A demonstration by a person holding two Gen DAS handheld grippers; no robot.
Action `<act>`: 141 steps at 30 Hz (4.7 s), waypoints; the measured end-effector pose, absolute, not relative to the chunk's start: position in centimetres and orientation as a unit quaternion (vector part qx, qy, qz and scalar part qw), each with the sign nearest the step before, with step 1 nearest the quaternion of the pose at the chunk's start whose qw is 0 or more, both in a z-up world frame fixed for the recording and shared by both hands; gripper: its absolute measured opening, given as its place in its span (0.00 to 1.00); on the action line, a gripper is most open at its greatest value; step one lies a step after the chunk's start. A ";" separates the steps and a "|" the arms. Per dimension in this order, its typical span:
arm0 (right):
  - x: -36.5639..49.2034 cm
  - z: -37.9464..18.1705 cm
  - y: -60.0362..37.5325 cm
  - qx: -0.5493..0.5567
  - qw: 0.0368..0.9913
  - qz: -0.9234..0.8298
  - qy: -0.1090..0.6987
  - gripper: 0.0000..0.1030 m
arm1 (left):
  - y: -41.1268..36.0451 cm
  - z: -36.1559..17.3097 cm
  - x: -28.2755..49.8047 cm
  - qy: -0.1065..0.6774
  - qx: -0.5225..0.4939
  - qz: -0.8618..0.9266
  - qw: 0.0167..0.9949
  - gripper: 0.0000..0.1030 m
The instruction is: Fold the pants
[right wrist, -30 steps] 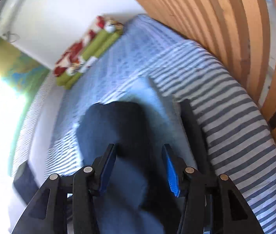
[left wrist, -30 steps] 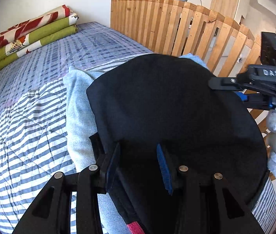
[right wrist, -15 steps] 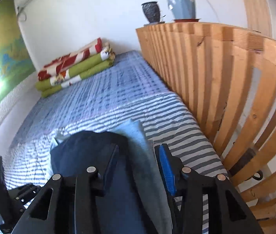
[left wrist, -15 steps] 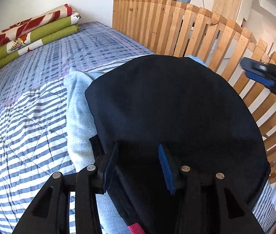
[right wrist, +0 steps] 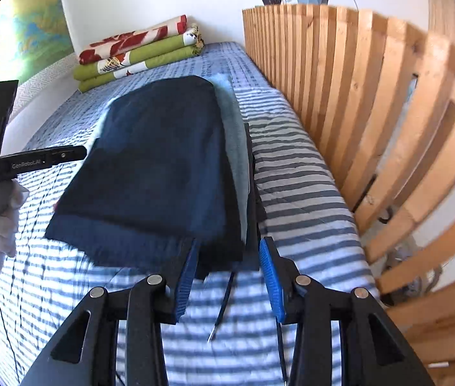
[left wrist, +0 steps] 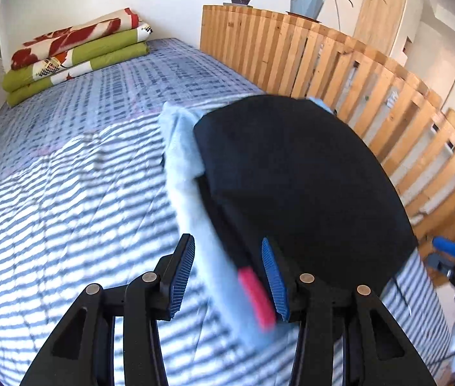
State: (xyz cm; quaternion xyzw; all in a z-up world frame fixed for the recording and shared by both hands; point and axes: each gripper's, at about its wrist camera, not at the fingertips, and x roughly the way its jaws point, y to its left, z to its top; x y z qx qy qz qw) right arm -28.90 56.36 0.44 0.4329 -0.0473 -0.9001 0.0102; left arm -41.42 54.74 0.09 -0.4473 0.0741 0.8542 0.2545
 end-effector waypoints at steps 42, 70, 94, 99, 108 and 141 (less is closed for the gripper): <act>15.2 8.0 26.7 0.313 -0.013 -0.950 0.005 0.70 | 26.4 12.0 18.8 0.030 -0.320 0.931 0.172 0.94; 12.1 4.1 29.4 0.350 -0.048 -0.935 -0.008 0.70 | 30.7 6.6 11.6 0.044 -0.372 0.909 0.186 0.95; 11.5 3.3 29.7 0.361 -0.049 -0.931 -0.018 0.71 | 31.2 5.5 10.3 0.041 -0.374 0.908 0.184 0.95; 11.5 3.2 29.4 0.364 -0.048 -0.930 -0.016 0.71 | 30.8 5.3 10.3 0.037 -0.375 0.909 0.179 0.95; 11.4 2.9 28.6 0.369 -0.043 -0.929 -0.010 0.70 | 30.3 4.8 9.9 0.030 -0.379 0.909 0.174 0.95; 10.9 1.8 28.3 0.383 -0.041 -0.923 -0.007 0.71 | 30.2 3.7 9.4 0.030 -0.388 0.904 0.175 0.95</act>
